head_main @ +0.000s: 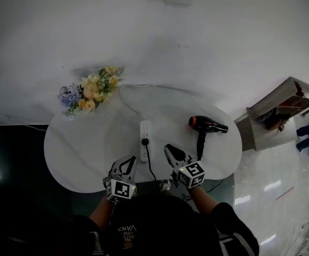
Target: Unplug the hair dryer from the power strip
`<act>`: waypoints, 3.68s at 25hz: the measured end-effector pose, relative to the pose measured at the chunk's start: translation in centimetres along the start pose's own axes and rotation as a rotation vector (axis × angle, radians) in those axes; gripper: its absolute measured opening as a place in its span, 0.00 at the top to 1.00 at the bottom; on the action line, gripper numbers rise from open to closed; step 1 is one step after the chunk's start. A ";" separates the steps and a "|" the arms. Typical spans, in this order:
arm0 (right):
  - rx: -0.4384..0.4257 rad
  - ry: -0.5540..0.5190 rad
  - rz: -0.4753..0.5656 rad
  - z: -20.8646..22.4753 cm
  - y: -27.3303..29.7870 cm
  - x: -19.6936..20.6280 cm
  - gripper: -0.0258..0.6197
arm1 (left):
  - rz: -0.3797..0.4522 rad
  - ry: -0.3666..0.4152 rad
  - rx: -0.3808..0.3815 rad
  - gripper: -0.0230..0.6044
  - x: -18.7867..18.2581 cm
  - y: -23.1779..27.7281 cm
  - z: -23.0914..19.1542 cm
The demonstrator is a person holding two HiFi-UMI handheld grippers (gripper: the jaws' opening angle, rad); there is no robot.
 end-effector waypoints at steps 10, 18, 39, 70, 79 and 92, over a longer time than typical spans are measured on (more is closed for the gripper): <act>-0.146 -0.150 -0.191 1.0 4.0 1.5 0.89 | -0.077 0.047 0.047 0.93 1.7 2.6 2.9; -0.231 -0.259 -0.300 1.2 6.5 1.9 0.89 | -0.106 0.097 0.088 0.84 2.6 3.9 3.6; -0.391 -0.510 -0.445 0.5 11.5 3.8 0.78 | -0.123 0.397 0.296 0.68 2.3 6.6 4.5; -0.389 -0.515 -0.440 0.9 12.7 3.8 0.85 | -0.167 0.495 0.556 0.59 3.5 8.1 4.6; -0.351 -0.479 -0.402 0.8 11.9 3.5 0.85 | -0.161 0.473 0.565 0.59 3.5 8.0 4.5; -0.299 -0.402 -0.317 0.5 9.9 2.4 0.85 | -0.154 0.460 0.566 0.59 3.6 8.0 4.4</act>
Point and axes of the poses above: the fingertips, and each gripper's own axes: y forward along the fingers, z to its right, x out of its underside, the point moved 7 cm from there along -y, backward along the fingers, and after that the axes turned 14 degrees about y, right-handed, at the moved point
